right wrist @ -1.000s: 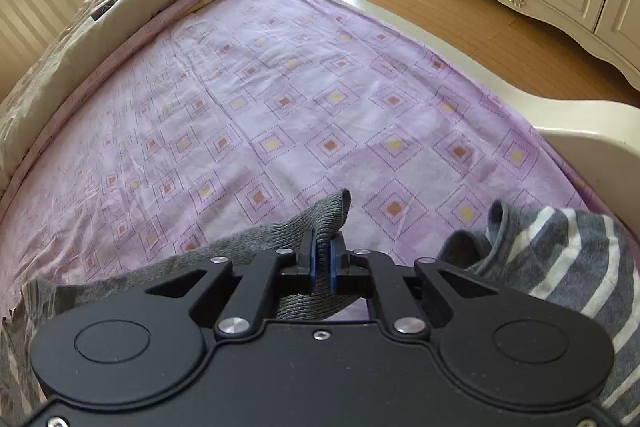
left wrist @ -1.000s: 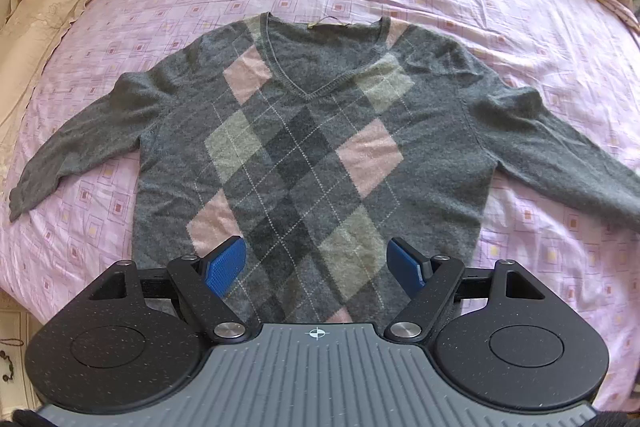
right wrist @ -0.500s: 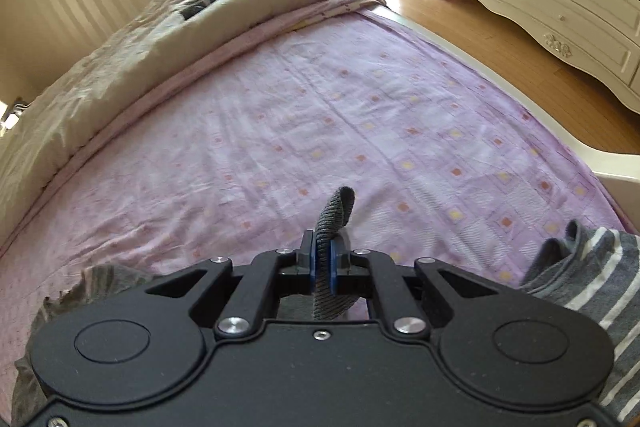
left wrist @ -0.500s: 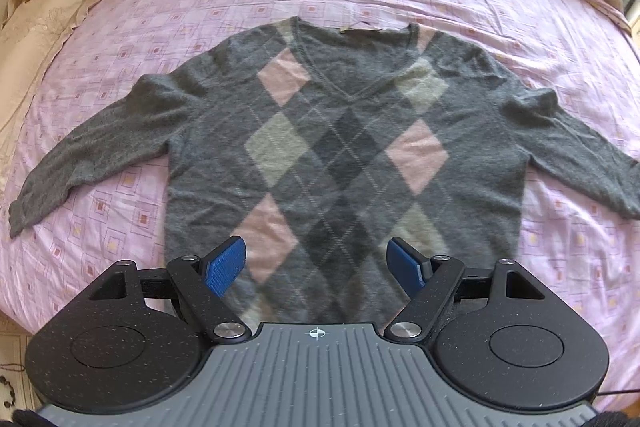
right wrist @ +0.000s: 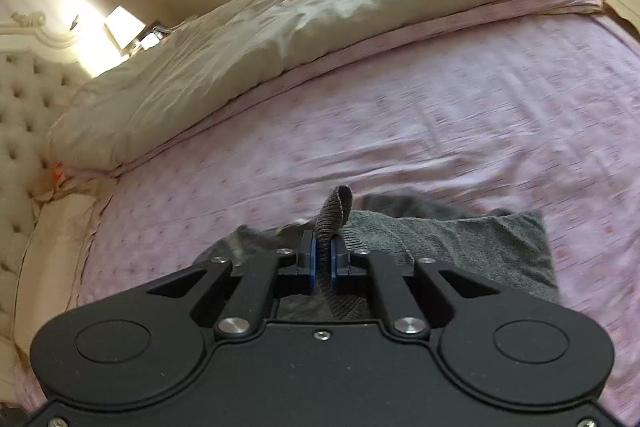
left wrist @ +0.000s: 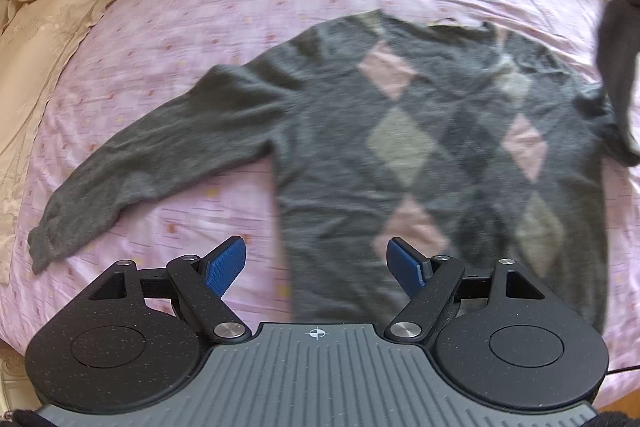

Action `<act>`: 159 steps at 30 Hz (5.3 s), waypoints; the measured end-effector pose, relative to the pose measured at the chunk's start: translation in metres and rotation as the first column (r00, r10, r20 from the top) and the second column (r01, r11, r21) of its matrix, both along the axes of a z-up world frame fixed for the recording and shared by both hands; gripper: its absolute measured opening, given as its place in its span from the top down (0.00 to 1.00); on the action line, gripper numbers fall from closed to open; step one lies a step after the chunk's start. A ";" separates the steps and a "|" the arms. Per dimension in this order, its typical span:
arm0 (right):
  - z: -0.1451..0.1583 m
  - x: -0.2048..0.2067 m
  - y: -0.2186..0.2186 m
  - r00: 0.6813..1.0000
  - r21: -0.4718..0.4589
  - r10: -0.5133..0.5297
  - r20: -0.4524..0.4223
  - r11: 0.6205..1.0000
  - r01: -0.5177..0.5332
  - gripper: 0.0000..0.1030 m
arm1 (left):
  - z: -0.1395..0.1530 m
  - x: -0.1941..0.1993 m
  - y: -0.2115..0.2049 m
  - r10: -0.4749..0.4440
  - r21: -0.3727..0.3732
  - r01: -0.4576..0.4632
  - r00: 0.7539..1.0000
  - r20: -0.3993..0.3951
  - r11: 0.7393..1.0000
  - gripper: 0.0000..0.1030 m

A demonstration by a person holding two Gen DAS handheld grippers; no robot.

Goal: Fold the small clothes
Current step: 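Lift the held sleeve and carry it across the sweater body with the right tool, then open the right tool to lay the sleeve across the body, then withdraw, then lower the left tool onto the other sleeve cuff and close it, then carry the held sleeve across the body with the left tool and open it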

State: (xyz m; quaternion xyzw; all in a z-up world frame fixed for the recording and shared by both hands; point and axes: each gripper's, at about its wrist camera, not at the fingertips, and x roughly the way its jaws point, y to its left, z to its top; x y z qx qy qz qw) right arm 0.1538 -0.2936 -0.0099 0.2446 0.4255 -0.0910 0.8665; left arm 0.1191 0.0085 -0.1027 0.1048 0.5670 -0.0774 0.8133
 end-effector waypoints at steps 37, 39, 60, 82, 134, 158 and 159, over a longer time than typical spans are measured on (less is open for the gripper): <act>-0.094 0.001 0.081 0.981 -0.049 0.091 -0.169 0.994 -0.101 0.52 | -0.029 0.058 0.013 -0.008 -0.012 0.008 1.000 0.015 1.000 0.25; -0.100 -0.017 0.052 0.978 -0.083 0.033 -0.206 0.995 -0.051 0.52 | -0.034 0.064 -0.004 -0.017 -0.039 0.017 1.000 0.003 0.999 0.25; -0.173 -0.039 -0.059 0.911 -0.233 -0.187 -0.366 0.967 0.105 0.48 | -0.112 0.087 -0.030 0.055 0.020 -0.054 0.994 -0.094 0.998 0.06; -0.178 0.027 -0.087 0.951 -0.144 -0.140 -0.277 0.984 0.103 0.29 | -0.124 0.055 0.006 0.116 -0.069 -0.116 0.993 -0.014 0.991 0.00; -0.104 -0.024 0.189 0.935 -0.108 0.262 -0.239 0.950 -0.294 0.01 | -0.104 0.010 0.413 0.843 -0.363 -0.775 0.533 0.064 0.518 0.05; -0.111 -0.044 0.169 0.945 -0.025 0.238 -0.224 0.968 -0.250 0.01 | 0.038 0.025 0.292 0.594 -0.539 -0.367 0.730 0.337 0.758 0.91; -0.111 -0.048 0.164 0.946 -0.017 0.237 -0.221 0.969 -0.246 0.01 | 0.048 0.026 0.280 0.581 -0.551 -0.341 0.736 0.348 0.761 0.91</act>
